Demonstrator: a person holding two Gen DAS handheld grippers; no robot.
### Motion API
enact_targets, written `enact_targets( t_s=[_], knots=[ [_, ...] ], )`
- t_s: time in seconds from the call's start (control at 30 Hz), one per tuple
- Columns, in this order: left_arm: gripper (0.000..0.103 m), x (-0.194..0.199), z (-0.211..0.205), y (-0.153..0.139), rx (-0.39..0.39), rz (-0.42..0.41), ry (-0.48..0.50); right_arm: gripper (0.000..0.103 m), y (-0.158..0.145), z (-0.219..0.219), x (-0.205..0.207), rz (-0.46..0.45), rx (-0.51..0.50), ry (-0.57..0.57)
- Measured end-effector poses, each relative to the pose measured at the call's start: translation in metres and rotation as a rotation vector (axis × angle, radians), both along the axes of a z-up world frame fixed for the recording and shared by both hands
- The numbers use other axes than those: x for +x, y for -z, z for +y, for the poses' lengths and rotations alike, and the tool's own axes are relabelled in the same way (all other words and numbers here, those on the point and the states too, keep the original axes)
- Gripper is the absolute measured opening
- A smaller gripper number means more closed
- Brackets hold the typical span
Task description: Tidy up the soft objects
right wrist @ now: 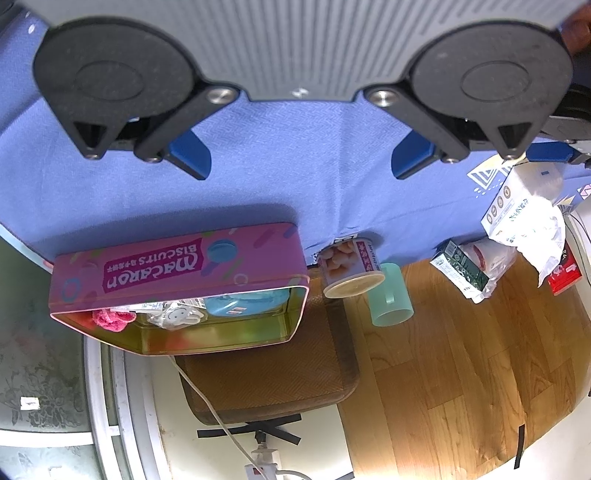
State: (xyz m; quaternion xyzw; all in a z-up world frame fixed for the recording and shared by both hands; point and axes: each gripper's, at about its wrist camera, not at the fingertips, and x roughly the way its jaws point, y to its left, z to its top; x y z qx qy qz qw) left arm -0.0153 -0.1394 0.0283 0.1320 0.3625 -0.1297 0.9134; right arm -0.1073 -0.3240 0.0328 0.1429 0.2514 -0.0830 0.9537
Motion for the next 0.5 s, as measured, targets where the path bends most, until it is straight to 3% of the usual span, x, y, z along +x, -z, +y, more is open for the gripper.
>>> enact_targets(
  t_s=[0.5],
  knots=[
    [0.103,-0.0023,-0.0034,0.0023,0.001,0.026,0.023,0.103,0.0008,-0.0035,0.0004,-0.001,0.007,0.000]
  ],
)
